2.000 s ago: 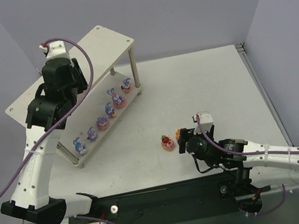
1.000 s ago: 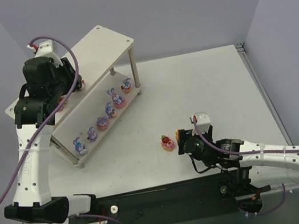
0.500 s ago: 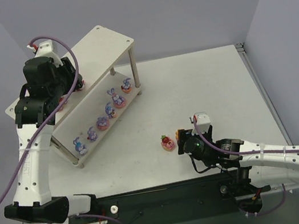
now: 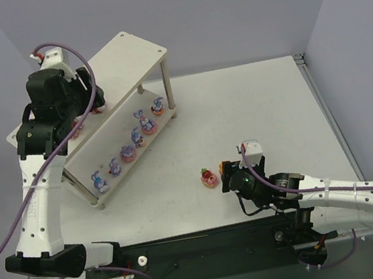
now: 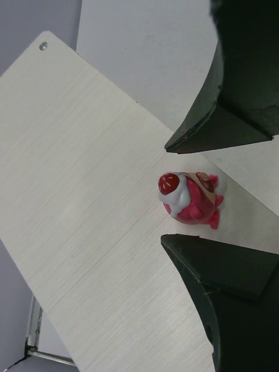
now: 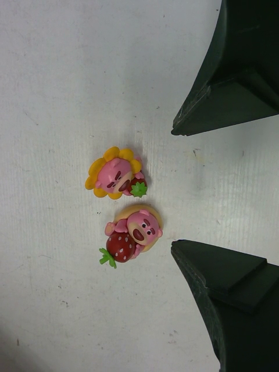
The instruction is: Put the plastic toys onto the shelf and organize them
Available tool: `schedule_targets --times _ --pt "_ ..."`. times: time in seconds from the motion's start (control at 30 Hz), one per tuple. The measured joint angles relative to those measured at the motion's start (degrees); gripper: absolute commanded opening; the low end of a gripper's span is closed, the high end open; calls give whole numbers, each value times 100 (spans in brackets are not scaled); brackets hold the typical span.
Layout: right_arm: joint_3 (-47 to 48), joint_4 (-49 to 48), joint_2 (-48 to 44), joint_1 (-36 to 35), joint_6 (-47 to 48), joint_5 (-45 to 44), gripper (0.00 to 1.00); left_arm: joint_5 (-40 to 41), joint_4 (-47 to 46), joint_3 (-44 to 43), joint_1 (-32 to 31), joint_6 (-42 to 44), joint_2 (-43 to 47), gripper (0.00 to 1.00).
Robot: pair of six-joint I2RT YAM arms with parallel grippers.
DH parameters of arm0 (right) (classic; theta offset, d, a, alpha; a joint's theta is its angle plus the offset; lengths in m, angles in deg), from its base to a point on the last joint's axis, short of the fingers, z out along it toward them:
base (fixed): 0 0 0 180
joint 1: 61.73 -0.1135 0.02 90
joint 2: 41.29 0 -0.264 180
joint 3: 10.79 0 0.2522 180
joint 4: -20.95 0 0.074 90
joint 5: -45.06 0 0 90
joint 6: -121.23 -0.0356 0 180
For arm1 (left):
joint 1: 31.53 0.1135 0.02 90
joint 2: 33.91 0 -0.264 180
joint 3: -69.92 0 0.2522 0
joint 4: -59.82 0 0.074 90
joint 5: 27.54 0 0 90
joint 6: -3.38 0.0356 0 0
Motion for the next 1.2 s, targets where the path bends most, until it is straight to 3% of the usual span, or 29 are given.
schedule_targets --times 0.43,0.6,0.77,0.87,0.97,1.2 --pt "0 -2 0 33 -2 -2 74 -367 -103 -605 0 -70 236 69" --pt "0 -2 -4 37 -2 -2 74 -706 -164 -284 0 -76 859 69" --pt "0 11 -201 103 0 -7 74 -1602 -546 514 -90 -125 1709 70" --pt "0 76 -431 160 -2 -46 74 -2017 -780 1123 -431 -210 2122 69" --pt "0 190 -616 225 -7 -85 74 -1987 -964 1582 -1248 -236 2299 69" --pt "-2 514 -879 319 -138 -166 74 -625 -1399 2369 -3652 -216 1882 69"
